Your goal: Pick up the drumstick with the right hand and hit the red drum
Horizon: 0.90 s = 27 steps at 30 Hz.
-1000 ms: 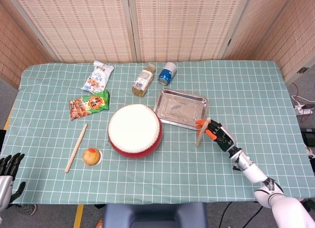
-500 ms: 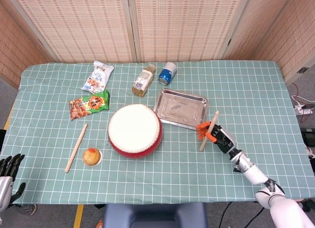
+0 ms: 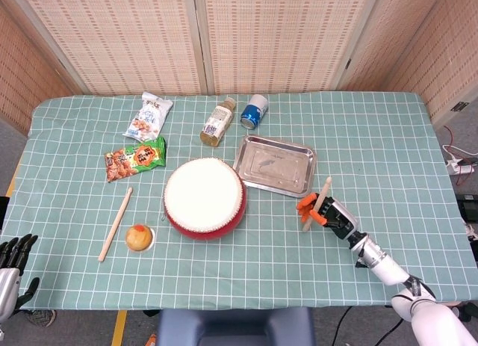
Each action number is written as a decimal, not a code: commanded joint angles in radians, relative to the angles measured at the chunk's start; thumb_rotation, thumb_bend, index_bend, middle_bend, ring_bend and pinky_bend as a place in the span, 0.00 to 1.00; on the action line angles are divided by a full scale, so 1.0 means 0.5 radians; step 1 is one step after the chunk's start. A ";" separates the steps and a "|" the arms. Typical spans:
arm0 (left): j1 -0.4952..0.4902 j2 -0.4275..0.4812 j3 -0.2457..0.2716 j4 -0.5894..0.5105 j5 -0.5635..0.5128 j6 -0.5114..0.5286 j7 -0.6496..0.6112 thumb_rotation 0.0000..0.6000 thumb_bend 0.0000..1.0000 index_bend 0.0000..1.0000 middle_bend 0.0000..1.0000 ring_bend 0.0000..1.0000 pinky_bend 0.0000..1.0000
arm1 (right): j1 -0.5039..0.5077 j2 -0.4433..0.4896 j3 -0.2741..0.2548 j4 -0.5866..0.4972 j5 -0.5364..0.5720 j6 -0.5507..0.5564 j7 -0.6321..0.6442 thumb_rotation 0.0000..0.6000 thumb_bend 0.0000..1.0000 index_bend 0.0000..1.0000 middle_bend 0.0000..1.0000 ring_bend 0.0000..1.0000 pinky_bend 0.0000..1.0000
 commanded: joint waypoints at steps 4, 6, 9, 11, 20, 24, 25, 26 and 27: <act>-0.003 -0.004 0.003 0.004 0.004 -0.005 -0.006 1.00 0.33 0.04 0.05 0.00 0.00 | -0.025 0.014 -0.023 -0.015 -0.012 0.013 -0.119 0.91 0.41 0.48 0.44 0.46 0.54; -0.007 0.000 0.011 -0.001 0.017 -0.013 -0.027 1.00 0.33 0.04 0.05 0.00 0.00 | -0.032 0.010 -0.033 -0.011 -0.019 0.011 -0.209 0.91 0.39 0.49 0.46 0.48 0.57; -0.010 0.010 0.021 -0.002 0.036 -0.015 -0.060 1.00 0.33 0.04 0.05 0.00 0.00 | -0.040 0.010 -0.042 -0.027 -0.024 0.010 -0.271 0.91 0.37 0.50 0.49 0.51 0.61; -0.012 0.011 0.022 -0.002 0.038 -0.016 -0.067 1.00 0.33 0.04 0.05 0.00 0.00 | -0.043 0.005 -0.047 -0.035 -0.025 -0.002 -0.312 0.91 0.37 0.50 0.50 0.52 0.62; -0.020 0.014 0.025 0.004 0.039 -0.030 -0.084 1.00 0.33 0.04 0.05 0.00 0.00 | -0.032 -0.027 -0.059 -0.061 -0.026 -0.055 -0.403 0.91 0.37 0.53 0.52 0.53 0.62; -0.019 0.011 0.024 0.012 0.031 -0.034 -0.091 1.00 0.33 0.04 0.05 0.00 0.00 | -0.019 -0.039 -0.052 -0.071 -0.016 -0.088 -0.426 0.91 0.37 0.56 0.53 0.55 0.62; -0.020 0.010 0.024 0.014 0.030 -0.036 -0.092 1.00 0.33 0.04 0.05 0.00 0.00 | -0.015 -0.043 -0.051 -0.073 -0.014 -0.096 -0.434 0.91 0.37 0.56 0.54 0.55 0.62; -0.020 0.010 0.025 0.015 0.030 -0.037 -0.095 1.00 0.33 0.04 0.05 0.00 0.00 | -0.011 -0.048 -0.044 -0.079 -0.006 -0.112 -0.441 0.91 0.37 0.57 0.54 0.56 0.63; -0.021 0.009 0.025 0.016 0.031 -0.037 -0.096 1.00 0.33 0.04 0.05 0.00 0.00 | -0.007 -0.052 -0.040 -0.084 0.001 -0.127 -0.449 0.91 0.37 0.58 0.55 0.57 0.64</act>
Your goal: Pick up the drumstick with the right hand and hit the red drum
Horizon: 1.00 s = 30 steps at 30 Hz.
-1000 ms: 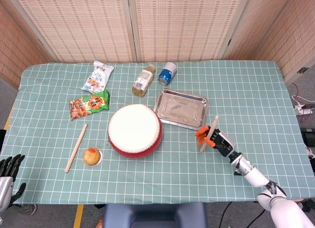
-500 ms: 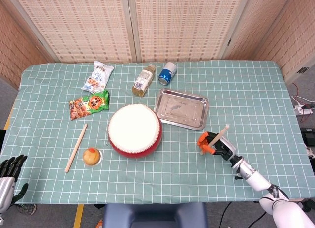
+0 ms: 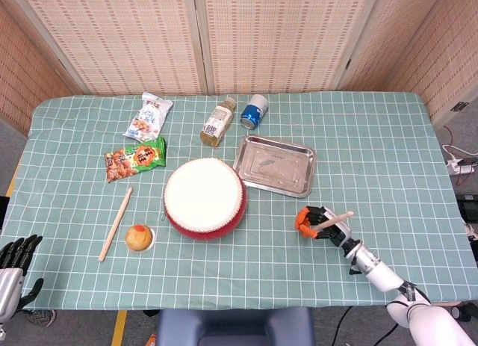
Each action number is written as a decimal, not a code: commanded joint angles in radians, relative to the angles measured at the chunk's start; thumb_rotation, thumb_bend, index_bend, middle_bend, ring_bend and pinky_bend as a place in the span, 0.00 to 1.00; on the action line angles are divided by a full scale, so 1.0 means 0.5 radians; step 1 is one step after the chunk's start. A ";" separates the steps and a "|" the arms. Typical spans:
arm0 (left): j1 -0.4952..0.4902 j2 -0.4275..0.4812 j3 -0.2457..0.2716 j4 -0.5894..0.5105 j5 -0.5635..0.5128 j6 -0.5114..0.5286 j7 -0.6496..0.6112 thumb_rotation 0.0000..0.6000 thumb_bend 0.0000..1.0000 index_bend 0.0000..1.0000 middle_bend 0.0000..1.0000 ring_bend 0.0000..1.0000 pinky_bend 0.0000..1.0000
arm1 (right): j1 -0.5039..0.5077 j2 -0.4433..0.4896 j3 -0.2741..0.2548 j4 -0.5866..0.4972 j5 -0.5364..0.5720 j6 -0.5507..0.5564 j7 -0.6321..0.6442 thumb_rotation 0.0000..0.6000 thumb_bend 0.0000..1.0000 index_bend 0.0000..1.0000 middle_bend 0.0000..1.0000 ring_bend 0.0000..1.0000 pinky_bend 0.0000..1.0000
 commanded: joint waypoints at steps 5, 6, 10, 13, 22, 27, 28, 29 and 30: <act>-0.002 -0.006 0.000 0.010 -0.001 -0.004 -0.008 1.00 0.33 0.04 0.05 0.00 0.00 | 0.034 -0.038 0.032 -0.037 0.038 -0.091 -0.080 0.91 0.36 0.65 0.62 0.66 0.73; -0.003 -0.007 0.000 0.011 -0.002 -0.006 -0.010 1.00 0.33 0.04 0.05 0.00 0.00 | 0.038 -0.042 0.037 -0.043 0.042 -0.099 -0.088 0.91 0.36 0.66 0.64 0.68 0.75; -0.004 -0.011 0.000 0.019 -0.004 -0.008 -0.017 1.00 0.33 0.04 0.05 0.00 0.00 | 0.053 -0.054 0.053 -0.070 0.056 -0.115 -0.112 0.91 0.36 0.70 0.70 0.75 0.83; -0.004 -0.016 0.000 0.028 -0.009 -0.012 -0.024 1.00 0.33 0.04 0.05 0.00 0.00 | 0.056 -0.064 0.064 -0.089 0.065 -0.115 -0.119 0.91 0.36 0.74 0.74 0.80 0.88; -0.006 -0.028 0.001 0.052 -0.009 -0.018 -0.043 1.00 0.33 0.04 0.05 0.00 0.00 | 0.059 -0.088 0.079 -0.106 0.081 -0.128 -0.160 0.91 0.36 0.80 0.87 0.95 1.00; -0.007 -0.034 0.002 0.063 -0.011 -0.022 -0.049 1.00 0.33 0.04 0.05 0.00 0.00 | 0.049 -0.106 0.103 -0.110 0.104 -0.120 -0.206 0.91 0.36 0.85 0.95 1.00 1.00; -0.007 -0.035 0.002 0.064 -0.011 -0.021 -0.051 1.00 0.33 0.04 0.05 0.00 0.00 | 0.047 -0.109 0.108 -0.111 0.108 -0.117 -0.213 0.91 0.36 0.86 0.96 1.00 1.00; -0.007 -0.036 0.002 0.066 -0.011 -0.021 -0.055 1.00 0.33 0.04 0.05 0.00 0.00 | 0.044 -0.112 0.118 -0.114 0.116 -0.112 -0.220 0.91 0.36 0.87 0.98 1.00 1.00; -0.007 -0.036 0.002 0.068 -0.011 -0.020 -0.055 1.00 0.33 0.04 0.05 0.00 0.00 | 0.044 -0.114 0.121 -0.116 0.118 -0.108 -0.227 0.91 0.36 0.88 0.99 1.00 1.00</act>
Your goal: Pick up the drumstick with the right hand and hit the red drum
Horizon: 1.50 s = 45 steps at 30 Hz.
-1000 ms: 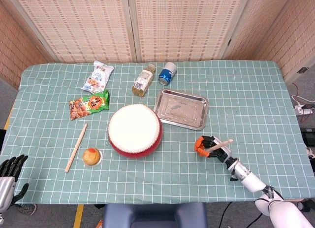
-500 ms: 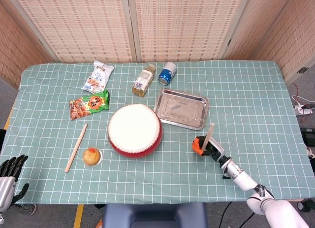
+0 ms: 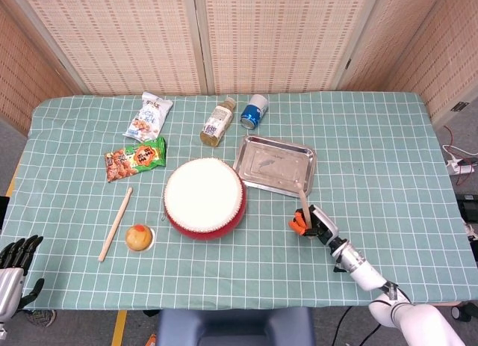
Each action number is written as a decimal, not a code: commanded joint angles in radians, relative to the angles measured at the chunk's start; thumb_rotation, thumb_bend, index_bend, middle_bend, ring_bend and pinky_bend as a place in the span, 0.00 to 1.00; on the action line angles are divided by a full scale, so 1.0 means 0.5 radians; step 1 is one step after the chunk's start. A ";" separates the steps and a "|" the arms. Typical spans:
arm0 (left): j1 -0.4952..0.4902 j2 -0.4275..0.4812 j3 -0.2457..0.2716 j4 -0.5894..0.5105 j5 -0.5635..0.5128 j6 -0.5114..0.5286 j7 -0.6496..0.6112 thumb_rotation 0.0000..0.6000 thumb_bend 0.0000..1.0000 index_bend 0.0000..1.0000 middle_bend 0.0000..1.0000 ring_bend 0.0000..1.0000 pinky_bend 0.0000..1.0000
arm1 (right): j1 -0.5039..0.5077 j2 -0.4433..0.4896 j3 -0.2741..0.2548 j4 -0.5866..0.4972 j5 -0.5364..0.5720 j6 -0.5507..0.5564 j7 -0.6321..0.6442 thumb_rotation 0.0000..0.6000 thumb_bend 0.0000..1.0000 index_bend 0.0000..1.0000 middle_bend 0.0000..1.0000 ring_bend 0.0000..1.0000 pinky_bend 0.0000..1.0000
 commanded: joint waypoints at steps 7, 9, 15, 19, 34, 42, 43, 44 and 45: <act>0.000 -0.004 0.002 0.009 -0.002 -0.002 -0.001 1.00 0.33 0.03 0.05 0.00 0.00 | -0.016 -0.008 0.052 -0.045 0.041 0.035 -0.049 0.91 0.38 0.98 1.00 1.00 1.00; 0.000 -0.005 0.001 0.011 -0.003 -0.003 0.004 1.00 0.33 0.04 0.05 0.00 0.00 | -0.018 0.001 0.058 -0.061 0.044 0.042 -0.060 0.91 0.45 1.00 1.00 1.00 1.00; -0.001 -0.008 0.000 0.011 -0.007 -0.006 0.018 1.00 0.33 0.03 0.05 0.00 0.00 | -0.026 0.016 0.081 -0.100 0.065 0.040 -0.086 0.92 0.62 1.00 1.00 1.00 1.00; 0.000 -0.007 -0.001 0.010 -0.009 -0.006 0.017 1.00 0.33 0.03 0.05 0.00 0.00 | -0.025 0.027 0.086 -0.128 0.065 0.039 -0.117 0.98 0.65 1.00 1.00 1.00 1.00; -0.004 -0.010 -0.006 0.028 -0.003 0.004 -0.007 1.00 0.33 0.03 0.05 0.00 0.00 | 0.232 0.658 0.277 -1.103 0.129 -0.161 -1.451 1.00 0.71 1.00 1.00 1.00 1.00; -0.012 -0.006 -0.010 0.027 0.026 0.029 -0.019 1.00 0.33 0.03 0.05 0.00 0.00 | 0.459 1.041 0.555 -1.788 0.594 -0.626 -3.012 1.00 0.71 1.00 1.00 1.00 1.00; -0.013 -0.005 -0.010 0.025 0.029 0.032 -0.020 1.00 0.33 0.03 0.05 0.00 0.00 | 0.487 1.052 0.575 -1.821 0.648 -0.659 -3.193 1.00 0.71 1.00 1.00 1.00 1.00; -0.014 -0.003 -0.010 0.023 0.035 0.036 -0.019 1.00 0.33 0.04 0.05 0.00 0.00 | 0.525 1.063 0.602 -1.863 0.735 -0.705 -3.411 1.00 0.71 1.00 1.00 1.00 1.00; -0.015 -0.001 -0.009 0.020 0.038 0.038 -0.019 1.00 0.33 0.04 0.05 0.00 0.00 | 0.553 1.062 0.623 -1.886 0.805 -0.731 -3.562 1.00 0.71 1.00 1.00 1.00 1.00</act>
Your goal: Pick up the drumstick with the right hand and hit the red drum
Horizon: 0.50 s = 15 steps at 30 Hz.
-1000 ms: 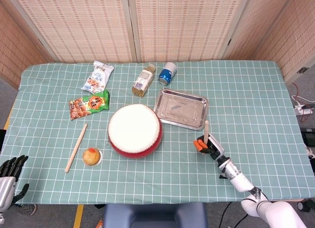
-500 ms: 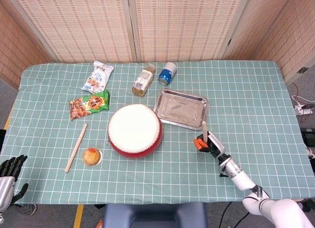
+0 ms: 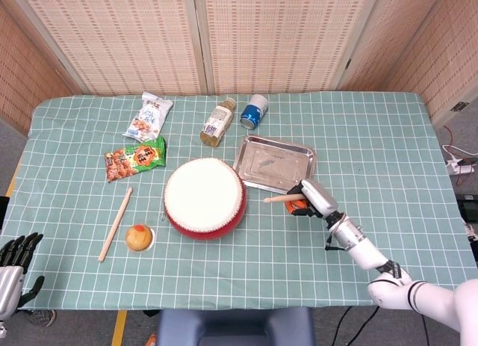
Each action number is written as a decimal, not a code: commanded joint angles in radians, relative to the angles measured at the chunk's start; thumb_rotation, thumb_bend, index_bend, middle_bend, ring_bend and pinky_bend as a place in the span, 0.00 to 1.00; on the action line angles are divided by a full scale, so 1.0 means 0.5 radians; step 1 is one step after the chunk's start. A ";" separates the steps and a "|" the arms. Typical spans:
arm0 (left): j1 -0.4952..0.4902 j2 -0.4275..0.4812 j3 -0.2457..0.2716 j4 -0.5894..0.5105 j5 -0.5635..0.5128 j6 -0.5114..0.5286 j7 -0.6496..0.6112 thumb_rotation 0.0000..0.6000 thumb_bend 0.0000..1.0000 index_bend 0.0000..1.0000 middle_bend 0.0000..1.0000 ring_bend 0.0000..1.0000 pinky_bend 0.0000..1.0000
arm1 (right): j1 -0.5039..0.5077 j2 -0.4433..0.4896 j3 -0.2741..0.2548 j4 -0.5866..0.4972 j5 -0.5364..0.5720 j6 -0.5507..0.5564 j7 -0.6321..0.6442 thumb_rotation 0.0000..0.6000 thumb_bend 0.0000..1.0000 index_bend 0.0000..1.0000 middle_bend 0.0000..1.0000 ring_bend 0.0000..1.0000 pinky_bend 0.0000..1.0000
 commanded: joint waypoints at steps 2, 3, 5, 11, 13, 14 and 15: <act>-0.001 0.008 0.000 -0.011 0.011 0.012 0.003 1.00 0.33 0.04 0.05 0.00 0.00 | 0.315 0.261 0.275 -0.521 0.625 -0.427 -1.422 1.00 0.71 1.00 1.00 1.00 1.00; 0.000 0.010 0.000 -0.014 0.012 0.018 0.003 1.00 0.33 0.04 0.05 0.00 0.00 | 0.346 0.252 0.289 -0.529 0.698 -0.446 -1.535 1.00 0.71 1.00 1.00 1.00 1.00; 0.004 0.014 0.000 -0.018 0.013 0.026 0.002 1.00 0.33 0.04 0.05 0.00 0.00 | 0.417 0.217 0.306 -0.525 0.834 -0.461 -1.783 1.00 0.71 1.00 1.00 1.00 1.00; 0.013 0.019 0.006 -0.017 0.008 0.030 -0.005 1.00 0.33 0.04 0.05 0.00 0.00 | 0.582 0.061 0.332 -0.467 1.148 -0.425 -2.274 1.00 0.71 1.00 1.00 1.00 1.00; 0.014 0.017 0.006 -0.012 0.005 0.029 -0.010 1.00 0.33 0.03 0.05 0.00 0.00 | 0.626 0.018 0.333 -0.439 1.223 -0.418 -2.380 1.00 0.71 1.00 1.00 1.00 1.00; 0.014 0.016 0.006 -0.009 0.003 0.027 -0.011 1.00 0.33 0.04 0.05 0.00 0.00 | 0.654 -0.011 0.329 -0.414 1.261 -0.407 -2.449 1.00 0.71 1.00 1.00 1.00 1.00; 0.014 0.015 0.006 -0.007 0.002 0.025 -0.014 1.00 0.33 0.03 0.05 0.00 0.00 | 0.673 -0.032 0.324 -0.395 1.287 -0.402 -2.499 1.00 0.71 1.00 1.00 1.00 1.00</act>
